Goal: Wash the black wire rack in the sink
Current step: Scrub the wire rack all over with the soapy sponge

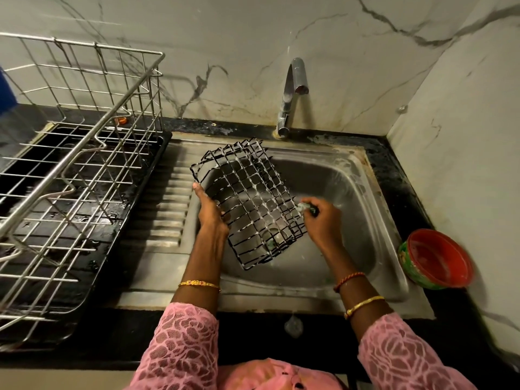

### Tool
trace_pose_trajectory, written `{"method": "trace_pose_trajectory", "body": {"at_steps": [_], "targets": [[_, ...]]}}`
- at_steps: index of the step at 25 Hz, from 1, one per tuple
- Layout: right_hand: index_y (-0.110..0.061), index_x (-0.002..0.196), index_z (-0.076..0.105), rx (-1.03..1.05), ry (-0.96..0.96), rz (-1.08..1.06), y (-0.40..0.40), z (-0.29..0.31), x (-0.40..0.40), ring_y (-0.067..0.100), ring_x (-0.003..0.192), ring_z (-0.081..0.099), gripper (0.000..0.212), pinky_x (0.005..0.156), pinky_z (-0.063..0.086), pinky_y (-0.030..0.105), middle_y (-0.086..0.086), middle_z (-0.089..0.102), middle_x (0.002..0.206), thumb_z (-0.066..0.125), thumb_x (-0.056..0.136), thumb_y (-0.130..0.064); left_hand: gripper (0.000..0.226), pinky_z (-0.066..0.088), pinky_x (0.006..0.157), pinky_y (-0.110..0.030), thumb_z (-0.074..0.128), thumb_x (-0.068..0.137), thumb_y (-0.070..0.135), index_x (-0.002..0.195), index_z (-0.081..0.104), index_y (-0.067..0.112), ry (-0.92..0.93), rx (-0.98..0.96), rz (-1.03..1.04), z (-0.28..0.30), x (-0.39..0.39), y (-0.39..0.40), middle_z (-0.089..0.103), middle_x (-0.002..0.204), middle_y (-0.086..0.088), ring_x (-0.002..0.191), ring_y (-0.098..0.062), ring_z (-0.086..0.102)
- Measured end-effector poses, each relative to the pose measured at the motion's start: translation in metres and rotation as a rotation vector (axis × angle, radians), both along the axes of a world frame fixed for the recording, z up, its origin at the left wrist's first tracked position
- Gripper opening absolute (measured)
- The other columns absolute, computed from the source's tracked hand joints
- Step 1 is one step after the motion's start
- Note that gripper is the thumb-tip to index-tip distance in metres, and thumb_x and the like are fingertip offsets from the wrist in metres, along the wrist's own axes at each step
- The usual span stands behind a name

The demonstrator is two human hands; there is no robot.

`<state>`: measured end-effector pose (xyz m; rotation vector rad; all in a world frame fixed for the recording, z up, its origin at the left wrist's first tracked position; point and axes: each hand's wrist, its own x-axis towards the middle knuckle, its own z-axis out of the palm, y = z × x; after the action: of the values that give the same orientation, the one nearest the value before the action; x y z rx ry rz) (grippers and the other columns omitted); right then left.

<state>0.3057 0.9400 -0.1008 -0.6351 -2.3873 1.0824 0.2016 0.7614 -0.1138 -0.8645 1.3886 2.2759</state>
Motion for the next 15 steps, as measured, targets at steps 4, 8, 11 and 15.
{"method": "trace_pose_trajectory", "body": {"at_steps": [4, 8, 11, 15], "targets": [[0.001, 0.1, 0.069, 0.173, 0.016, 0.042, -0.037, -0.006, 0.012, 0.023, 0.096, 0.059, 0.024, 0.082, 0.042, 0.013, 0.013, 0.063, 0.106, 0.053, 0.083, 0.009, 0.088, 0.031, 0.057, -0.029, 0.036, 0.08, 0.08, 0.141, 0.04, 0.016, -0.034, -0.016, 0.02, 0.0, 0.0, 0.002, 0.039, 0.07, 0.004, 0.062, -0.01, 0.036], [0.0, 0.109, 0.065, 0.225, 0.018, 0.202, -0.071, -0.012, 0.037, 0.017, 0.105, 0.053, 0.026, 0.092, 0.044, 0.019, 0.009, 0.059, 0.113, 0.052, 0.088, 0.004, 0.091, 0.033, 0.057, -0.028, 0.036, 0.079, 0.08, 0.143, 0.037, 0.015, -0.043, -0.036, 0.009, -0.004, 0.001, 0.0, 0.042, 0.072, 0.004, 0.063, -0.01, 0.038], [-0.003, 0.107, 0.067, 0.23, 0.028, 0.184, -0.054, -0.01, 0.03, 0.019, 0.104, 0.055, 0.031, 0.09, 0.043, 0.019, 0.01, 0.061, 0.111, 0.049, 0.085, 0.011, 0.093, 0.036, 0.061, -0.031, 0.035, 0.079, 0.081, 0.142, 0.039, 0.013, -0.05, -0.026, 0.004, -0.006, 0.001, -0.001, 0.044, 0.076, 0.001, 0.067, -0.012, 0.039], [-0.008, 0.099, 0.069, 0.181, -0.054, 0.004, -0.023, -0.006, 0.013, 0.023, 0.104, 0.056, 0.034, 0.084, 0.037, 0.012, 0.009, 0.065, 0.108, 0.048, 0.082, 0.013, 0.091, 0.041, 0.077, -0.036, 0.033, 0.08, 0.08, 0.143, 0.038, 0.014, -0.017, -0.028, -0.01, -0.002, -0.001, 0.0, 0.056, 0.095, -0.004, 0.074, -0.014, 0.046]]}}
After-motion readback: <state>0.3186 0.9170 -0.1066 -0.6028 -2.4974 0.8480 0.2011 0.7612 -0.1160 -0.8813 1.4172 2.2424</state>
